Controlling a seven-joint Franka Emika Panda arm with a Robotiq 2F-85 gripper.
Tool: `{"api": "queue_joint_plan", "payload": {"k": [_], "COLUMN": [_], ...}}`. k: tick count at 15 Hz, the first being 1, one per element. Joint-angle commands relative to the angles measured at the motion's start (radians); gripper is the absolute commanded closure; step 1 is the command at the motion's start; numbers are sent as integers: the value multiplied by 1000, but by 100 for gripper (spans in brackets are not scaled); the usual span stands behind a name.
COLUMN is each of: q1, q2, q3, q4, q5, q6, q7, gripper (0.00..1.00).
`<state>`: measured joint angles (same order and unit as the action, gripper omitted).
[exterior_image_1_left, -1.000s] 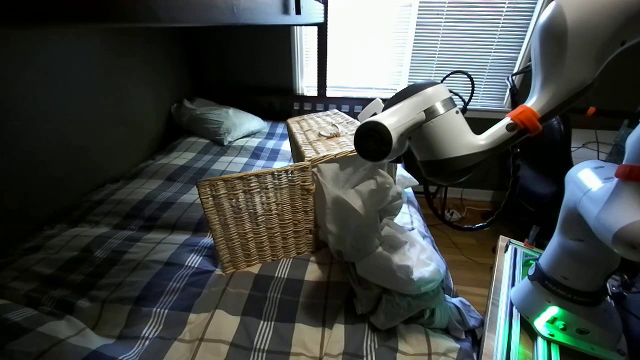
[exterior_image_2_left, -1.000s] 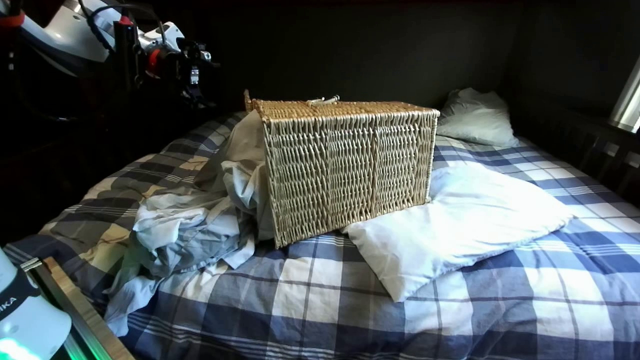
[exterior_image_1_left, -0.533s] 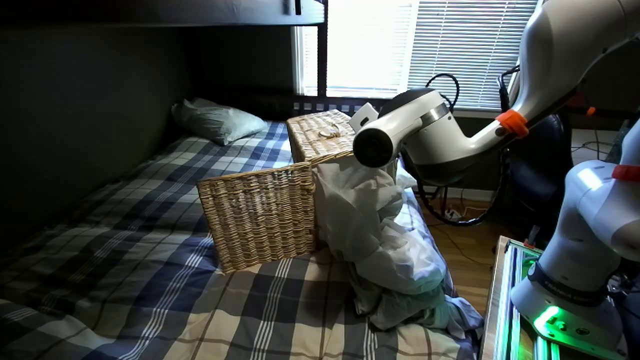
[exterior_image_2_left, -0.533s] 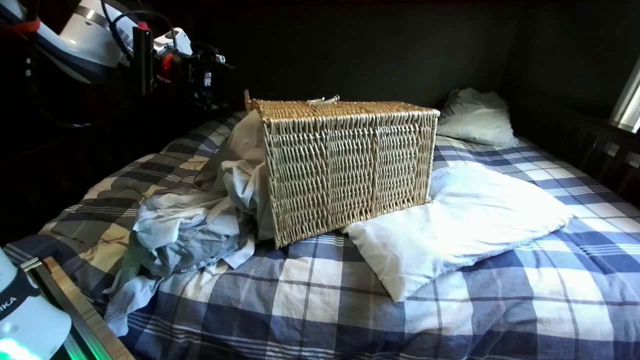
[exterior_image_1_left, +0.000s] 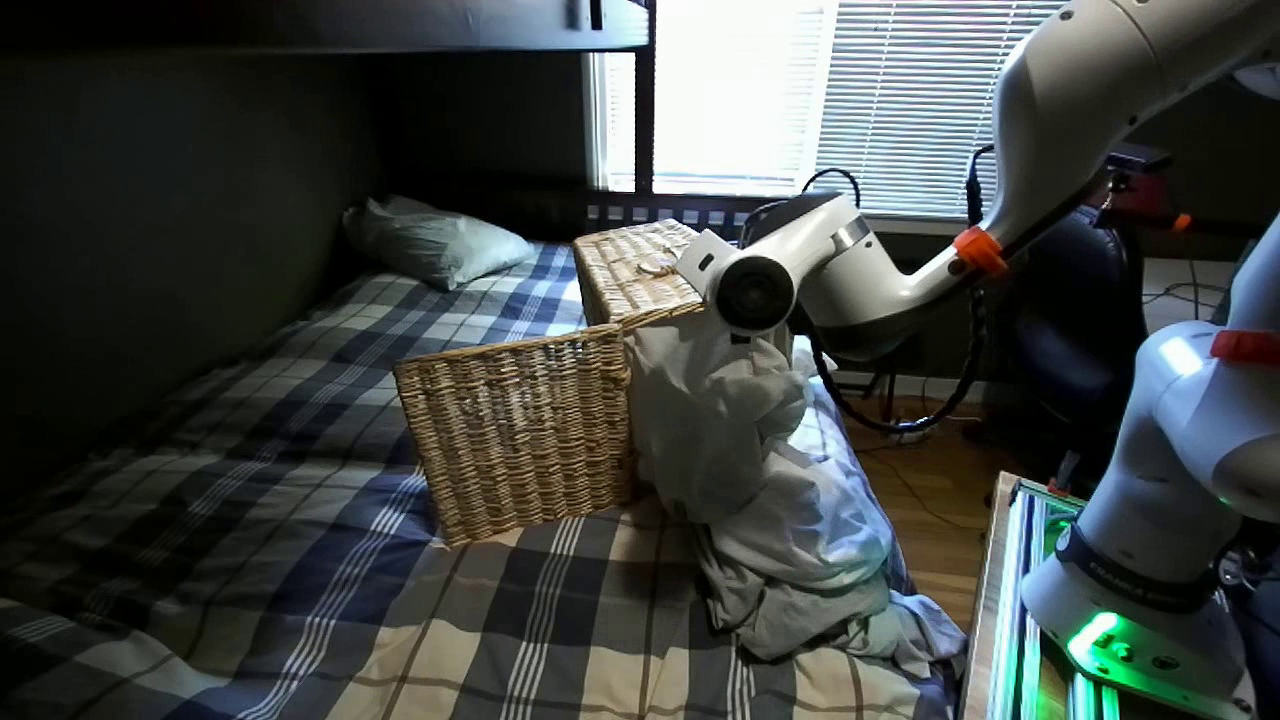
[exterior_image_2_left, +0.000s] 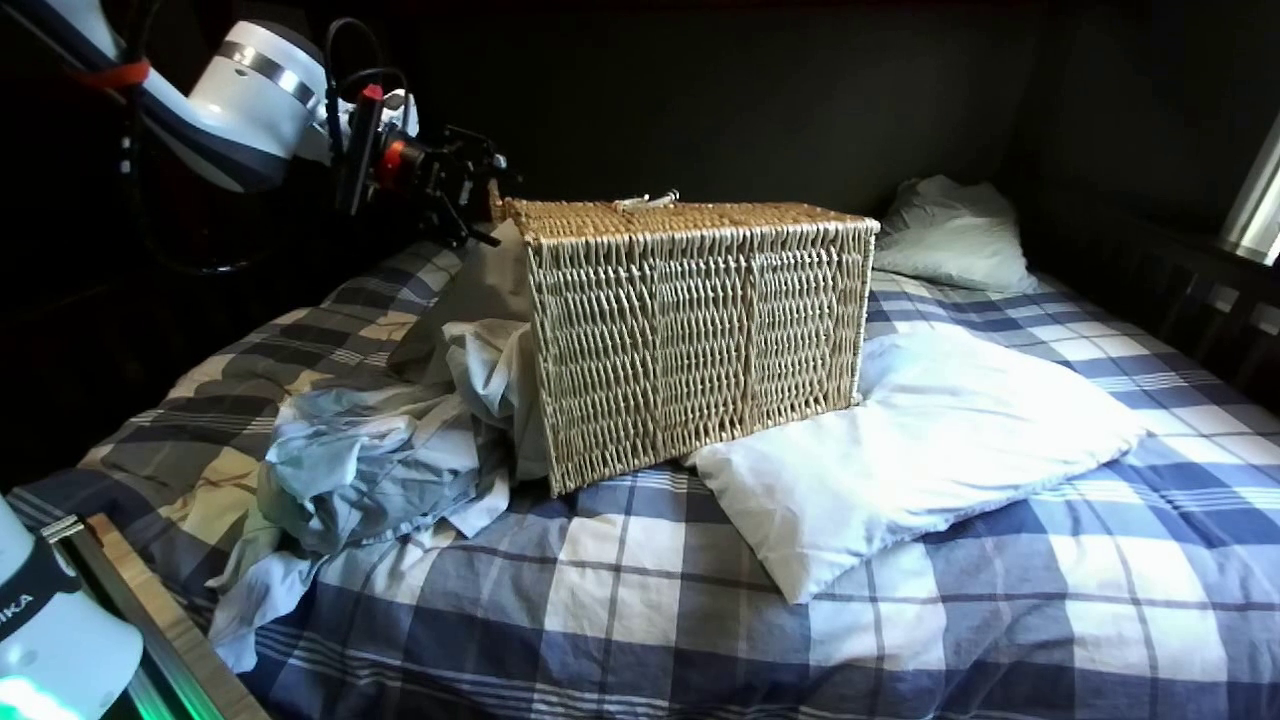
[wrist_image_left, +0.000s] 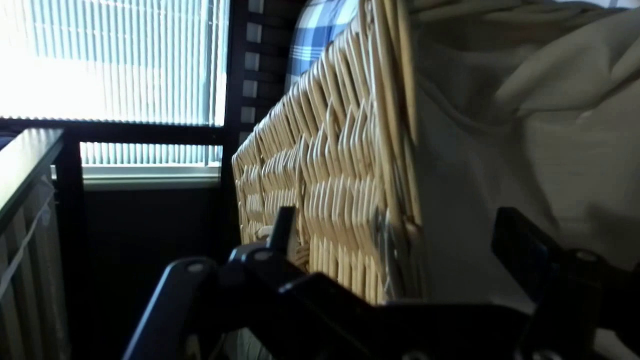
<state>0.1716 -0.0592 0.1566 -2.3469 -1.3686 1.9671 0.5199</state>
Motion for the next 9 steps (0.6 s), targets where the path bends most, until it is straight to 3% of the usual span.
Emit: {"api": "queue_joint_plan", "payload": {"k": [1,2,9], "q1": [-33,-40,-72], "q2": [19,21,47], "q3": [-28,-35,-66], "q4": [9,11,23], "q5": [-99,-119,-154], "q6": [83,92,194], "q7": [-6,-7,0], "gripper": [6,25,81]}}
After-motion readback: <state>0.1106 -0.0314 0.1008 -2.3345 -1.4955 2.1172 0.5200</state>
